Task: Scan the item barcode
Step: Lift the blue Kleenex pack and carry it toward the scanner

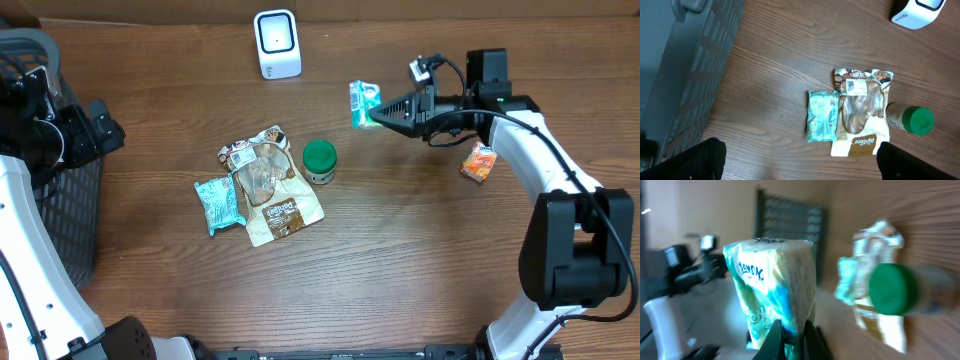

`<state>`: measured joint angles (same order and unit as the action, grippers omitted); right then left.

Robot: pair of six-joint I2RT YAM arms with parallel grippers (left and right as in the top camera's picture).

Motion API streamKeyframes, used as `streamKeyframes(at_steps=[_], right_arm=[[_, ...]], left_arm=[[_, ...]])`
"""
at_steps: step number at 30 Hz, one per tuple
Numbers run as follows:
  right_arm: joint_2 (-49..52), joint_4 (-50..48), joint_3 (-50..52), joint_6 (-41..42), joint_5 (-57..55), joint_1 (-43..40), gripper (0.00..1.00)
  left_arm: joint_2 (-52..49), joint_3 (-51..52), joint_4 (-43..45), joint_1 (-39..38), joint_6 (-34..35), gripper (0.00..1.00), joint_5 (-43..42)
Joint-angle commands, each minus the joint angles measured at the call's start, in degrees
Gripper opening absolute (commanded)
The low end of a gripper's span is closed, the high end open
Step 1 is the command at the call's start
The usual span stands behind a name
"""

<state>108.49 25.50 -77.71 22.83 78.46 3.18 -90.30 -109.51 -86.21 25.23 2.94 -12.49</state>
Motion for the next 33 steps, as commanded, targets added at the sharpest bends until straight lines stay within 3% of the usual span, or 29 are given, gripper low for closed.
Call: streamKeyframes(at_steps=[1,12,17,24,33], right_arm=[[-1.1,-3.4,-0.4,8.0,7.0,0.5,0.04],[-1.1,-21.0,-0.4,26.7,7.1,3.1,0.04],[-1.1,-25.9,-0.4,31.1,7.1,4.0,0.04],[-1.1,-26.8,-0.4,30.7,6.2,4.0,0.04],[-1.1,-18.1,-0.3,19.3,-1.0,7.4,0.04]], left_arm=[[-0.5,-1.2,-0.2,0.0,-0.9,1.00,-0.9],[-0.5,-1.2,-0.2,0.0,-0.9,0.99,-0.9],[-0.5,-1.2,-0.2,0.0,-0.9,1.00,-0.8],[-0.5,-1.2,-0.2,0.0,-0.8,0.99,-0.8],[-0.5,-1.2,-0.2,0.0,-0.8,1.00,-0.9]])
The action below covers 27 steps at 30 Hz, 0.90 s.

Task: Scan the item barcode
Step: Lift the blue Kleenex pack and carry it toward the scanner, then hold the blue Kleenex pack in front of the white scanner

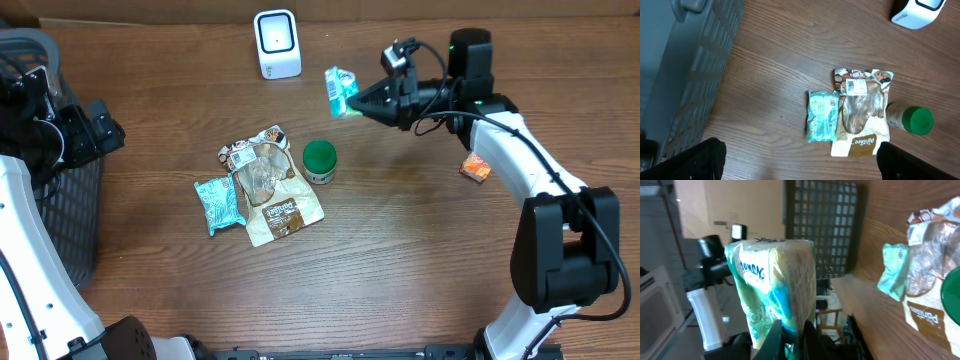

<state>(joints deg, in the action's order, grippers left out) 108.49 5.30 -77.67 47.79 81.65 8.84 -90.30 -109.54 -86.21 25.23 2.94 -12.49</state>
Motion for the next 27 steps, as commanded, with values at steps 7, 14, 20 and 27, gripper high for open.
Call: streamKeyframes(at_steps=[7,14,20,27], right_arm=[[-1.1,11.5,-0.5,-12.0,-13.7,3.6,0.04],[-1.1,32.2,-10.3,-24.1,-24.7,4.0,0.04],[-1.1,52.5,-28.2,-30.2,-48.5,5.8,0.04],[-1.0,53.8,-41.3,-32.1,-79.1,13.8,0.04]], left_arm=[[-0.5,-1.2,-0.2,0.0,-0.8,1.00,-0.9],[-0.5,-1.2,-0.2,0.0,-0.9,1.00,-0.9],[-0.5,-1.2,-0.2,0.0,-0.8,1.00,-0.9],[-0.5,-1.2,-0.2,0.0,-0.8,0.99,-0.9]])
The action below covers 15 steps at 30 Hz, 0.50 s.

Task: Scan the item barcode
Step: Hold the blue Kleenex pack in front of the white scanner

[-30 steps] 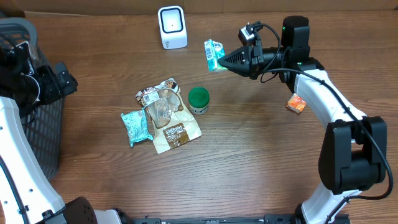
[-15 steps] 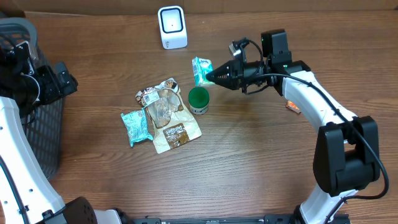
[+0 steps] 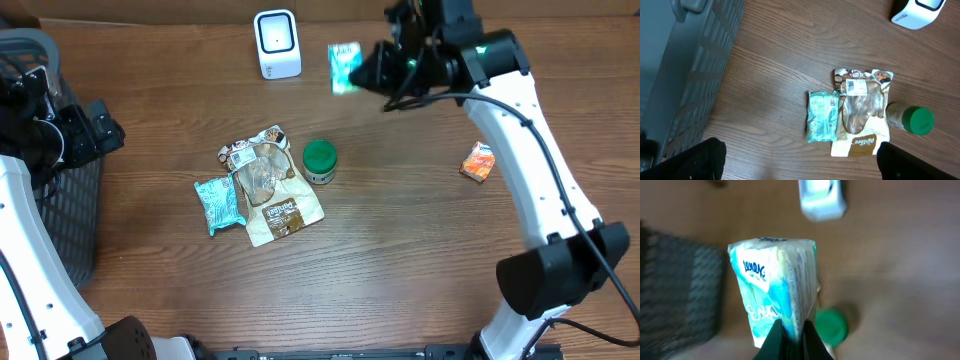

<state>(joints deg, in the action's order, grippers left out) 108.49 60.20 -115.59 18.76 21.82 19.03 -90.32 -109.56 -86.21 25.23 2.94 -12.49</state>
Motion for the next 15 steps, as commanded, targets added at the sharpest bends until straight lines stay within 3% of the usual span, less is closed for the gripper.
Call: streamKeyframes(at_steps=[1,8,15], right_arm=[[-1.0,-2.7,-3.6,-4.3,-23.3,5.0,0.04],[4.4,-15.8,-3.6,-16.0,-49.2,13.8,0.04],[17.3,-34.5,-3.6,-33.9,-61.7,16.2,0.04]], left_arm=[[-0.5,-1.2,-0.2,0.0,-0.9,1.00,-0.8],[-0.5,-1.2,-0.2,0.0,-0.8,1.00,-0.9],[-0.5,-1.2,-0.2,0.0,-0.9,1.00,-0.9]])
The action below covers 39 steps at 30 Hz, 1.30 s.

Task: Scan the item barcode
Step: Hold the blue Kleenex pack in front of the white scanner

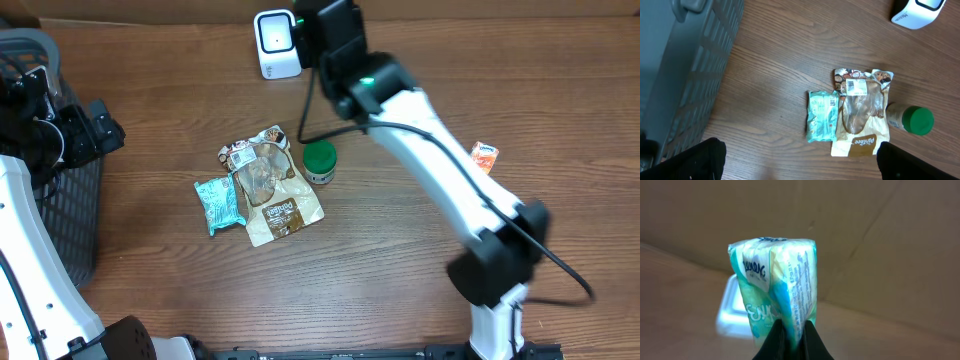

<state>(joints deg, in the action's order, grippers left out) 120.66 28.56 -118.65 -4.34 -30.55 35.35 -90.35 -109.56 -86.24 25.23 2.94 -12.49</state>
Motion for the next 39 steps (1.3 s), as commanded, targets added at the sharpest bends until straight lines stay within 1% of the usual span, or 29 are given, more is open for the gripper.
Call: streamKeyframes(at_steps=[1,7,12,16,19,22,39], right_arm=[[7.1,-6.2,-0.5,-14.3,-9.3,-0.2,0.04],[16.9,-22.4,-0.5,-32.4,-9.2,-0.2,0.04],[22.6,-31.6,-0.5,-42.3,-4.5,-0.2,0.04],[25.7,-36.8,-0.5,-47.3,-1.5,-0.2,0.04],[27.2,-38.8,-0.5,-48.3,-0.6,-0.2,0.04],[28.0,-38.8,-0.5,-48.3,-0.2,-0.2,0.04],[27.6,-41.2,-0.5,-48.3,-1.5,1.0,0.04]], left_arm=[[-0.4,-1.2,-0.1,0.0,-0.9,1.00,-0.9],[-0.4,-1.2,-0.1,0.0,-0.8,1.00,-0.9],[-0.4,-1.2,-0.1,0.0,-0.8,1.00,-0.8],[-0.4,-1.2,-0.1,0.0,-0.9,1.00,-0.9],[-0.4,-1.2,-0.1,0.0,-0.8,1.00,-0.9],[-0.4,-1.2,-0.1,0.0,-0.8,1.00,-0.9],[-0.4,-1.2,-0.1,0.0,-0.9,1.00,-0.9]])
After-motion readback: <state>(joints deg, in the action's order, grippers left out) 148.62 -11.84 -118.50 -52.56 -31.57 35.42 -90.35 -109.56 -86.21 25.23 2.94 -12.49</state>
